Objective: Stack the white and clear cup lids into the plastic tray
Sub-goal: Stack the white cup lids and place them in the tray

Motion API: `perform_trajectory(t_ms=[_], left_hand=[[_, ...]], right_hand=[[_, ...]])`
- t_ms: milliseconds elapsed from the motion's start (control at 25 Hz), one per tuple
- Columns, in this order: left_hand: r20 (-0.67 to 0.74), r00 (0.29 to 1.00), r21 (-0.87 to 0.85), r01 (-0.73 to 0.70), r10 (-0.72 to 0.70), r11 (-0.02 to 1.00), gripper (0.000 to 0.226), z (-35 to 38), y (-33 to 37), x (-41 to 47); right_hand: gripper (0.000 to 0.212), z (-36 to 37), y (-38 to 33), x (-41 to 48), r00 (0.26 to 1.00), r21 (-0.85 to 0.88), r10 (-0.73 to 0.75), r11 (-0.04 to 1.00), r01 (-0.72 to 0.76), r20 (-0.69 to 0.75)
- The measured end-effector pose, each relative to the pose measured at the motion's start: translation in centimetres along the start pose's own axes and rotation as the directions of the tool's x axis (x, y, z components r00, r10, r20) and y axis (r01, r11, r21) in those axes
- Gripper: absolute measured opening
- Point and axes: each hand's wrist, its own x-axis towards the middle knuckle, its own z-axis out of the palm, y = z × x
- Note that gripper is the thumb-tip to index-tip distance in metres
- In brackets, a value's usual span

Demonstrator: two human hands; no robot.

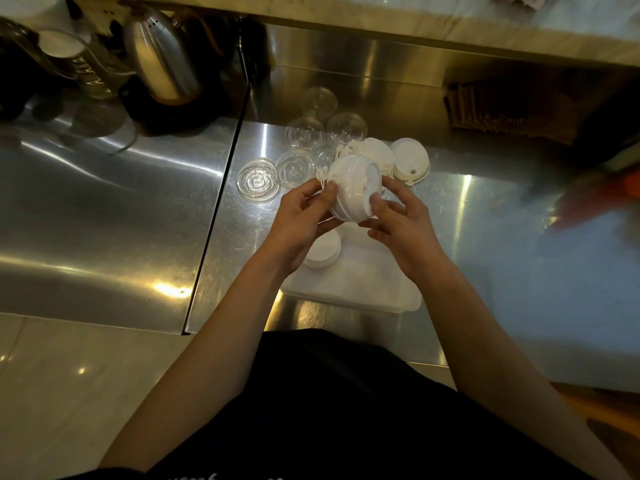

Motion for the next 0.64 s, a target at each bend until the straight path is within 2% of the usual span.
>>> perform_trajectory(t_ms=[120, 280, 560, 640], left_hand=[[0.015, 1.0, 0.04, -0.017, 0.016, 0.999, 0.03, -0.12, 0.23, -0.38], [0.007, 1.0, 0.066, -0.025, 0.024, 0.997, 0.031, 0.06, 0.09, -0.59], [0.004, 0.998, 0.081, -0.06, 0.06, 0.995, 0.025, 0.5, 0.31, -0.57], [-0.008, 0.996, 0.134, -0.091, 0.093, 0.987, 0.03, 0.43, 0.31, -0.66]], right_hand=[[0.04, -0.1, 0.09, -0.14, 1.0, -0.022, 0.021, 1.0, -0.021, 0.014], [0.046, -0.08, 0.22, -0.06, 0.999, -0.134, -0.036, 0.99, 0.036, 0.005], [0.045, -0.13, 0.06, 0.46, 0.995, -0.217, -0.096, 0.972, 0.095, 0.005], [0.045, 0.12, -0.02, 0.28, 0.994, -0.21, -0.109, 0.972, 0.107, 0.0]])
